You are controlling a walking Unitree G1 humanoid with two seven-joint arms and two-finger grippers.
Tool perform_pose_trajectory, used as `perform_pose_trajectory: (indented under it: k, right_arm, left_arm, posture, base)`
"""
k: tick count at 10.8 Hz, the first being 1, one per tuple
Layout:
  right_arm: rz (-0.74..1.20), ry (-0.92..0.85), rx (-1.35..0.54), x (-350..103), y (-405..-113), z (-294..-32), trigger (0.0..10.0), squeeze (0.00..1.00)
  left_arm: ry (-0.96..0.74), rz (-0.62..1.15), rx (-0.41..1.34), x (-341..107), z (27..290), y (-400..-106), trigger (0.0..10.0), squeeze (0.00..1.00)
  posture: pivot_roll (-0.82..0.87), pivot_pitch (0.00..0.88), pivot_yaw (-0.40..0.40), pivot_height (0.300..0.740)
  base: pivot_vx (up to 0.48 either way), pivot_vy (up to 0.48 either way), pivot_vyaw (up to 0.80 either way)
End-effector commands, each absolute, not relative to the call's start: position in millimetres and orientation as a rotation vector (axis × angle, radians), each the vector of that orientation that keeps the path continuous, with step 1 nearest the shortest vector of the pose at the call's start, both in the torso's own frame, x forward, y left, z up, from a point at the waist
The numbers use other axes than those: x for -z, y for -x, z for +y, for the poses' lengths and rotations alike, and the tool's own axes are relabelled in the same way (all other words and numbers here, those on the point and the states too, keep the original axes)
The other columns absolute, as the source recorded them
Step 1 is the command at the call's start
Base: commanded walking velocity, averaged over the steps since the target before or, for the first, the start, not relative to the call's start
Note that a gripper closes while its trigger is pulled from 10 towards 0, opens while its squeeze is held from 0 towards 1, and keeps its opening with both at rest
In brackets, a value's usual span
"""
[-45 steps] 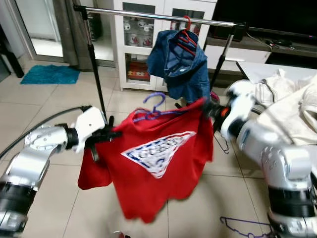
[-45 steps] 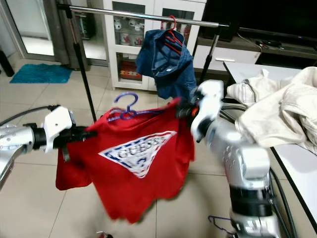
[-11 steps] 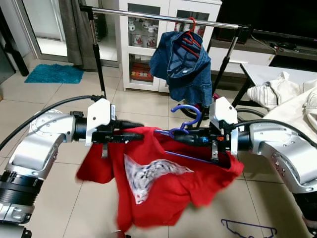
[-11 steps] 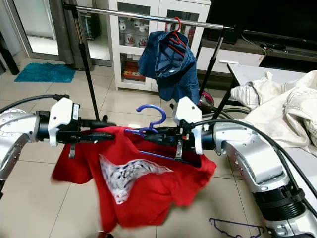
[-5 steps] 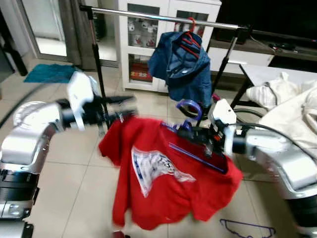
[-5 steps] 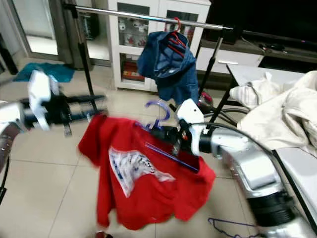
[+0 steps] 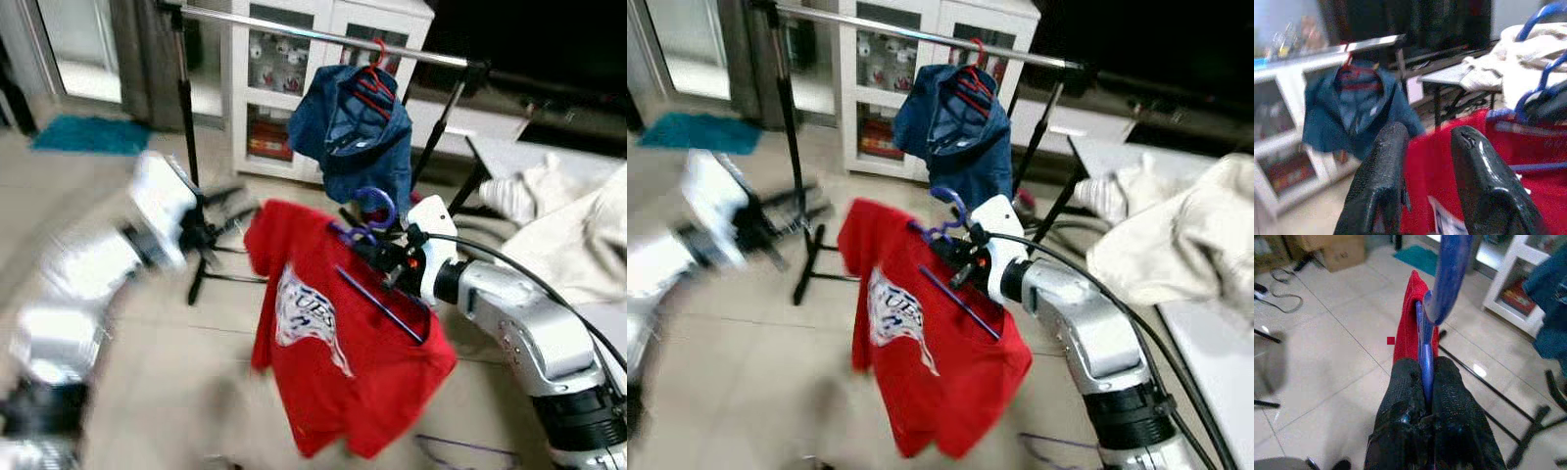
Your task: Hang hanger
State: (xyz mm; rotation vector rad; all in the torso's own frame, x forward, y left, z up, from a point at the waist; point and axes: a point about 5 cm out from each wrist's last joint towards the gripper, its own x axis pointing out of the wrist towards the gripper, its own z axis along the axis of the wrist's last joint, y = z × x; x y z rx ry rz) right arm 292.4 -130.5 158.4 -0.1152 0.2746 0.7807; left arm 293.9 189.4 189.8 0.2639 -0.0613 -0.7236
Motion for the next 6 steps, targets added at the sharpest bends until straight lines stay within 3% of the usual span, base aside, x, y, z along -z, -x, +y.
perform_pose_trajectory:
  k: [1,6]
  right_arm:
    - [0.263,0.122,-0.725,-167.8,-297.9,-143.9,0.0,0.00]
    - [0.313,0.162,-0.716,-176.1,-292.9,-149.3,0.0,0.00]
  left_arm:
    - [-0.273,-0.098,0.686,-197.9,181.1,-293.2,10.0,0.00]
    - [-0.101,-0.095,0.369,-177.1,179.2,-268.0,10.0,0.00]
  posture:
    - [-0.03,0.000,-0.196,0.740]
    - [-0.06,0.000,-0.203,0.740]
  base:
    - [0.000,0.000,0.00]
    - [0.000,0.000,0.00]
